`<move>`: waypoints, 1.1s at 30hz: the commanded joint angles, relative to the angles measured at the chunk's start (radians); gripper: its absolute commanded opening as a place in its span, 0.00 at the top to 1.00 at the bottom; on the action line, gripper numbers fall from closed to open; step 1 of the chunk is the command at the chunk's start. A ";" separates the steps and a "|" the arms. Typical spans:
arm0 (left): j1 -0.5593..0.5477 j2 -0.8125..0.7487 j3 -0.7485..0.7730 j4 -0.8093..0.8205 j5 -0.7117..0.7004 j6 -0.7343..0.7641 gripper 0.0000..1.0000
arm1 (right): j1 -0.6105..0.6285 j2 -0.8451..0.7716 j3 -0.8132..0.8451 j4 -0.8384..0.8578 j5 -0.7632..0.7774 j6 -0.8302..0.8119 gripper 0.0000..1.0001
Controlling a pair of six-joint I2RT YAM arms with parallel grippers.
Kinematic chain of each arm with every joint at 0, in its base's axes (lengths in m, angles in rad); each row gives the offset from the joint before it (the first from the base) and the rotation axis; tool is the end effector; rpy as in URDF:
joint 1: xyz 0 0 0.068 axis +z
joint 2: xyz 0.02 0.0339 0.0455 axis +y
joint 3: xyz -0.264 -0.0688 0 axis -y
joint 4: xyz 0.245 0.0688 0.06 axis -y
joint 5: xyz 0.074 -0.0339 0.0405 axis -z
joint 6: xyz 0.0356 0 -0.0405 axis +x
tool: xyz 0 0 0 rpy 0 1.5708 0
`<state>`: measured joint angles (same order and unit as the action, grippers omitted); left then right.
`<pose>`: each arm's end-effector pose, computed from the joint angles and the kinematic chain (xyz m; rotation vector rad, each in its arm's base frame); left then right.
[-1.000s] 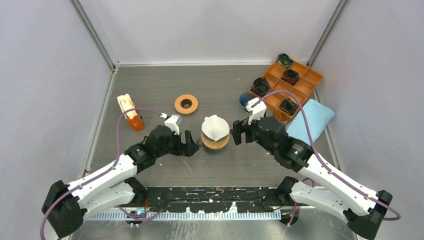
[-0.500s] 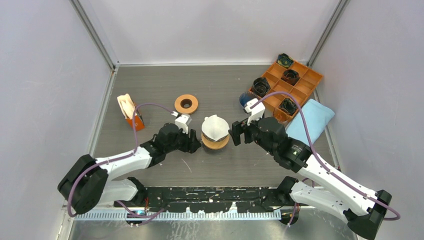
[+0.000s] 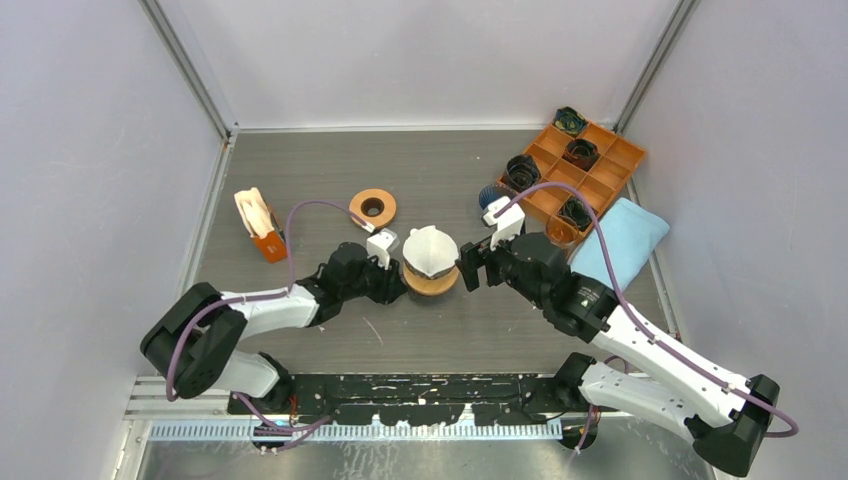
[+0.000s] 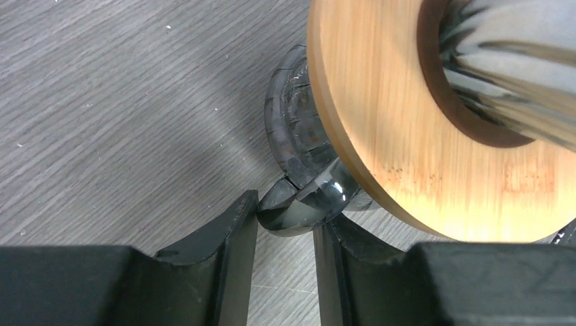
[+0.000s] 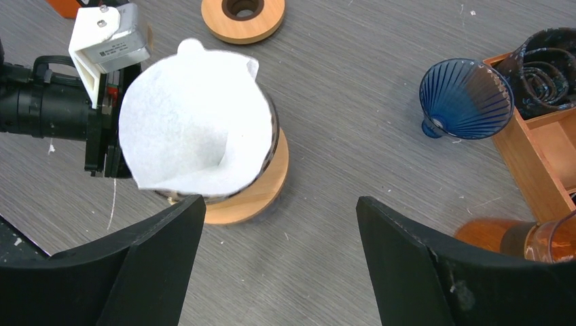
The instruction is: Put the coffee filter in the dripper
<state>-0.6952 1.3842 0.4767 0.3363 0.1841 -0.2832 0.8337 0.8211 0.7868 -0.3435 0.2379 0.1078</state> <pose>0.1961 -0.1721 0.1579 0.5657 2.1581 -0.7533 0.1325 0.1335 0.3182 -0.5448 1.8804 0.3931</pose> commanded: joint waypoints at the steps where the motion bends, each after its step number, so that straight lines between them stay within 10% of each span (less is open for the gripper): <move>1: 0.004 0.026 0.027 0.113 0.011 0.037 0.67 | -0.004 0.009 0.022 0.063 0.017 -0.022 0.11; 33: -0.156 0.124 -0.014 0.407 -0.439 0.079 0.80 | -0.004 0.065 0.067 0.064 0.025 -0.008 0.11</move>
<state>-0.8482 1.4887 0.4427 0.5949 -0.1806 -0.2161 0.8337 0.8585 0.7818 -0.3290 0.2596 0.0853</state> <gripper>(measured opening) 0.238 0.889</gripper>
